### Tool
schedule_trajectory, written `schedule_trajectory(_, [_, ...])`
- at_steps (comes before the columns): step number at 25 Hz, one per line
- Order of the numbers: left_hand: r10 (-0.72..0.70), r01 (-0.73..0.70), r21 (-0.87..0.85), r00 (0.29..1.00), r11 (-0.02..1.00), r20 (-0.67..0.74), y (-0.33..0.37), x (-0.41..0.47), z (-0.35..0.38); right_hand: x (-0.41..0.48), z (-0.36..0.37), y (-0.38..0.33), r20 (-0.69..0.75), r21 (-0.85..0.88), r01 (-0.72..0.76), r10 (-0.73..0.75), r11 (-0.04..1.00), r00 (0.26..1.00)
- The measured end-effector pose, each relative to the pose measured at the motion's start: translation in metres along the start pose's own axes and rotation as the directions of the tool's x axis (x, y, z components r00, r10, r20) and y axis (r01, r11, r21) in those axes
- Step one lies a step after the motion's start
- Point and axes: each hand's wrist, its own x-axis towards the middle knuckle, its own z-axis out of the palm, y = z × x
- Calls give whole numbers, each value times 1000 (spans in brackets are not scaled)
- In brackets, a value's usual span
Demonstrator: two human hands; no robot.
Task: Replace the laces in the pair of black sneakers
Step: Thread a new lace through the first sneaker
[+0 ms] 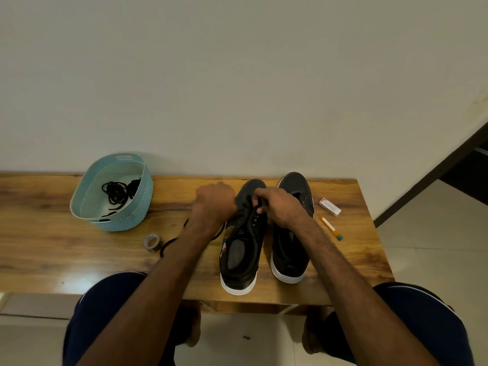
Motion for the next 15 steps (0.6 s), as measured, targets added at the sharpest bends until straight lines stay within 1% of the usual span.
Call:
schedule_trajectory(2, [-151,140,99,982,985,112,-28,-3,-4,0,0,0,11,15,1,-1,1000,1000])
schedule_trajectory(3, [-193,181,87,967,980,165,-36,-5,-3,0,-1,0,13,14,11,-11,1000,1000])
schedule_trajectory(4, [-201,204,10,955,979,219,-37,-7,-2,0,-1,0,15,18,15,-16,1000,1000])
schedule_trajectory(5, [-177,222,-139,944,965,279,-33,-8,-2,1,-2,0,12,34,21,-22,999,1000])
schedule_trajectory(6, [-116,225,-295,932,928,344,-26,-8,1,1,-1,0,13,63,23,-23,998,1000])
schedule_trajectory(7, [-40,212,-403,917,890,396,-15,-9,4,2,0,-1,13,97,24,-26,995,1000])
schedule_trajectory(8, [16,197,-456,906,868,422,-4,-11,6,2,1,-3,15,131,23,-25,991,1000])
schedule_trajectory(9, [41,179,-472,908,863,417,6,-12,7,1,2,-3,19,165,21,-24,986,1000])
schedule_trajectory(10, [30,179,-482,918,858,395,11,-11,9,1,3,-4,30,192,11,-17,981,999])
schedule_trajectory(12, [-27,226,-530,934,817,357,14,-10,10,-2,3,-5,67,225,-14,-1,974,998])
schedule_trajectory(15, [-119,260,-542,952,799,283,7,-11,13,-8,-6,-6,114,267,-35,4,963,993])
